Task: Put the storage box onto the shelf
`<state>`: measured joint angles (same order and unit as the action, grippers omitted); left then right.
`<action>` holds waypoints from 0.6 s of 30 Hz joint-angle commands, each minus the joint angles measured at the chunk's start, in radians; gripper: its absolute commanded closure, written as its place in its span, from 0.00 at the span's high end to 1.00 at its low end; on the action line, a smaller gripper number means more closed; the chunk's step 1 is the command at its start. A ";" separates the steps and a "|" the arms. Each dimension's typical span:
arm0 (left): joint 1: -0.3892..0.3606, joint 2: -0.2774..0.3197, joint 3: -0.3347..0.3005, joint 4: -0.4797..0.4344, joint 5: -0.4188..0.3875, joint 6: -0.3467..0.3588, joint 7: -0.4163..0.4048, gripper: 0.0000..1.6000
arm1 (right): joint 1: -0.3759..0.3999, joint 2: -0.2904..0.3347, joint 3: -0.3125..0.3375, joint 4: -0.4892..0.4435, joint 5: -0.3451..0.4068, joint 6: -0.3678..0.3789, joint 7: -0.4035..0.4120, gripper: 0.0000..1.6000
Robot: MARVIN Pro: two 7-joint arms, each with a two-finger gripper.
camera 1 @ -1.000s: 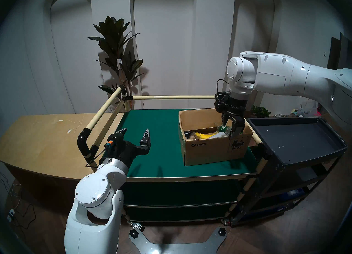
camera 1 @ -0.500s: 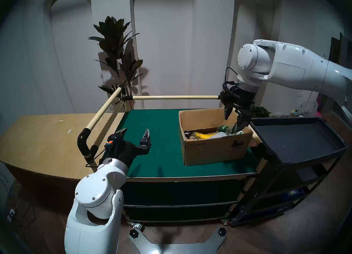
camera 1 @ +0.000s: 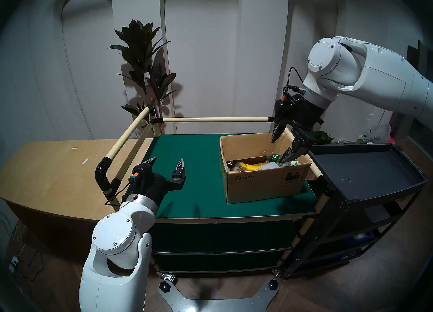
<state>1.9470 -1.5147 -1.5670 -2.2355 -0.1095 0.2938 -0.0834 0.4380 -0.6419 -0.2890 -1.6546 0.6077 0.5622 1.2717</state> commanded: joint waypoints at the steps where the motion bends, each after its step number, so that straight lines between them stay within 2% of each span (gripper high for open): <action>1: -0.006 0.001 -0.001 -0.019 0.000 -0.004 -0.001 1.00 | 0.041 0.123 0.008 -0.128 0.045 0.054 -0.031 1.00; 3: -0.006 0.001 -0.001 -0.018 0.000 -0.004 -0.001 1.00 | 0.043 0.136 0.000 -0.145 0.058 0.071 -0.051 1.00; 4: -0.006 0.001 -0.001 -0.018 0.000 -0.004 -0.001 1.00 | 0.043 0.170 0.004 -0.173 0.061 0.081 -0.071 1.00; 5: -0.006 0.001 -0.001 -0.018 0.000 -0.004 -0.001 1.00 | 0.049 0.153 0.000 -0.162 0.068 0.094 -0.078 1.00; 12: -0.006 0.001 -0.001 -0.016 0.000 -0.004 -0.001 1.00 | 0.063 0.236 0.037 -0.266 0.122 0.150 -0.180 1.00; 18: -0.007 0.000 0.000 -0.014 0.000 -0.004 -0.001 1.00 | 0.046 0.307 0.051 -0.355 0.168 0.155 -0.249 1.00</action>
<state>1.9467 -1.5147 -1.5669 -2.2340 -0.1095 0.2938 -0.0830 0.4772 -0.4392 -0.2685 -1.9281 0.7243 0.7007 1.0996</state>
